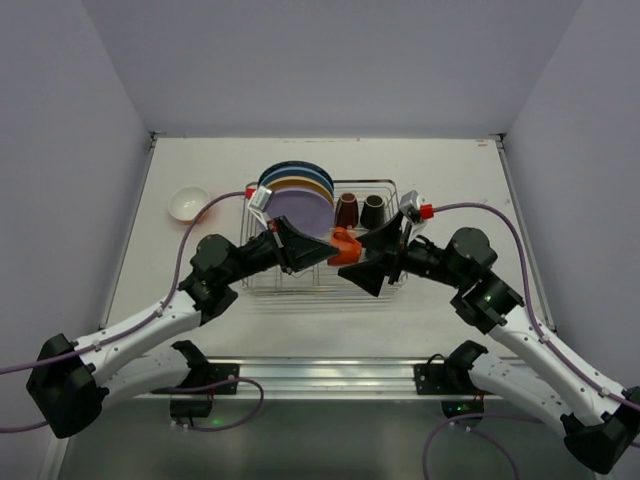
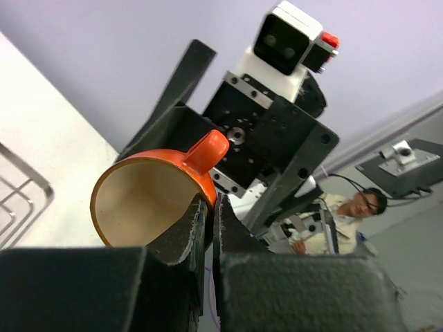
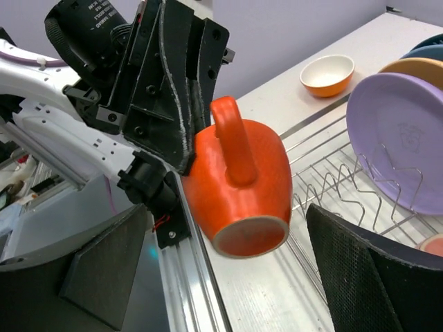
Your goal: Unload the mixed dishes from the dish rack
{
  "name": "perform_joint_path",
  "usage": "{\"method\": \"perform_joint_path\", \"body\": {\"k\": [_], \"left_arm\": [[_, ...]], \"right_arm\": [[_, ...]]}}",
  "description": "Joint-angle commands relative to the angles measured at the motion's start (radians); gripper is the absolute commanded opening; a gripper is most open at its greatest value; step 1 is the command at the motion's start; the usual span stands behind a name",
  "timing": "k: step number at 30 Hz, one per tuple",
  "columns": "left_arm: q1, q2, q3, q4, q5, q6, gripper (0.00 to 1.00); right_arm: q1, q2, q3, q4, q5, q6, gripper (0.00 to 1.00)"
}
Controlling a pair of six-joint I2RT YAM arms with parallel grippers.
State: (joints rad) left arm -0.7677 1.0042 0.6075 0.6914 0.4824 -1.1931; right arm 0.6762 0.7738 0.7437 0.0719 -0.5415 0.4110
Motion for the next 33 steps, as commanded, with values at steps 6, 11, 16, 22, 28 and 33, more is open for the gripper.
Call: {"method": "perform_joint_path", "body": {"k": [6,11,16,22,28,33], "left_arm": [[0.002,-0.107,0.167,-0.396,-0.273,0.266,0.00],[0.004,-0.090,0.291,-0.678,-0.439,0.438,0.00],[0.022,-0.014,0.497,-1.067,-0.735,0.595,0.00],[0.370,0.111,0.606,-1.349,-0.717,0.754,0.00],[0.617,0.106,0.495,-1.374,-0.745,0.788,0.00],[0.666,0.152,0.451,-1.412,-0.927,0.785,0.00]], "right_arm": [[-0.003,-0.022,0.009,-0.044,0.032,-0.028,0.99],[-0.003,-0.045,0.057,-0.162,0.040,-0.058,0.99],[-0.003,-0.090,0.121,-0.357,0.199,-0.103,0.99],[-0.003,-0.048,0.196,-0.530,0.495,-0.040,0.99],[-0.003,0.010,0.198,-0.597,0.641,-0.017,0.99],[-0.004,-0.004,0.192,-0.615,0.667,-0.026,0.99]]}}
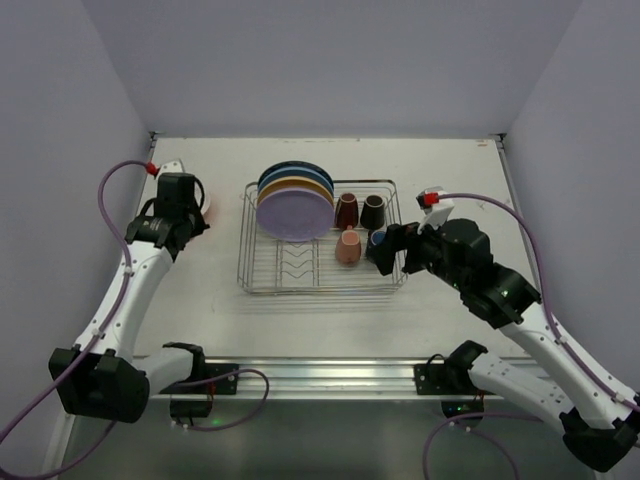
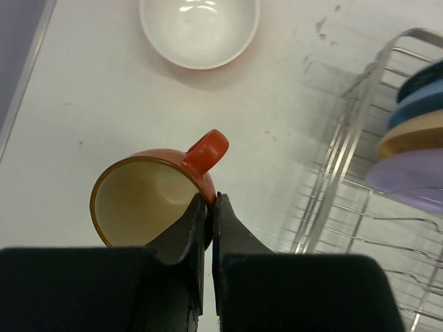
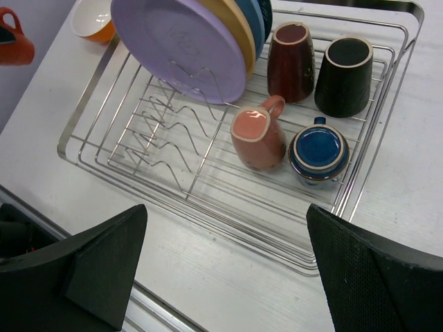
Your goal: Unload the mixed dishes from the dish rack
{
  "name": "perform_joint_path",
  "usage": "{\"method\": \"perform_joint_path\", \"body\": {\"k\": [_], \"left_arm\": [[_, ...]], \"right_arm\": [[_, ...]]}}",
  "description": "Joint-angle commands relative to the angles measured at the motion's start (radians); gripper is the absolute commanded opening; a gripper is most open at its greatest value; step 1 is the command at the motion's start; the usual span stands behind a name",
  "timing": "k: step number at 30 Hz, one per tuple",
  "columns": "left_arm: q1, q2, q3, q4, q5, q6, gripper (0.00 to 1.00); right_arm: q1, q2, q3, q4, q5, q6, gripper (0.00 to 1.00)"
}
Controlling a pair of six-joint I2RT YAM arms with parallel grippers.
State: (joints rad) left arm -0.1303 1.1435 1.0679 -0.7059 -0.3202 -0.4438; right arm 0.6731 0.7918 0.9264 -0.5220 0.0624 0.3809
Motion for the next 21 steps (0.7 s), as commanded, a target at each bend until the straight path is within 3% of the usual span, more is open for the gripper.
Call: {"method": "perform_joint_path", "body": {"k": [1,5,9,14,21], "left_arm": [[0.034,0.047,-0.029,0.003,-0.112,0.030,0.00],[0.128,0.153,-0.056,0.066,0.027,0.020,0.00],[0.213,0.242,0.016,0.056,0.049,0.031,0.00],[0.235,0.343,0.096,0.006,0.050,0.050,0.00],[0.250,0.436,0.086,0.028,0.016,0.059,0.00]], "right_arm": [[-0.001,-0.020,0.014,-0.022,0.063,0.006,0.99],[-0.003,-0.003,0.022,-0.024,0.056,-0.002,0.99],[-0.003,-0.006,0.014,-0.027,0.047,-0.010,0.99],[-0.003,-0.020,0.000,-0.029,0.020,-0.016,0.99],[-0.001,-0.037,-0.001,-0.032,-0.003,-0.020,0.99]]}}
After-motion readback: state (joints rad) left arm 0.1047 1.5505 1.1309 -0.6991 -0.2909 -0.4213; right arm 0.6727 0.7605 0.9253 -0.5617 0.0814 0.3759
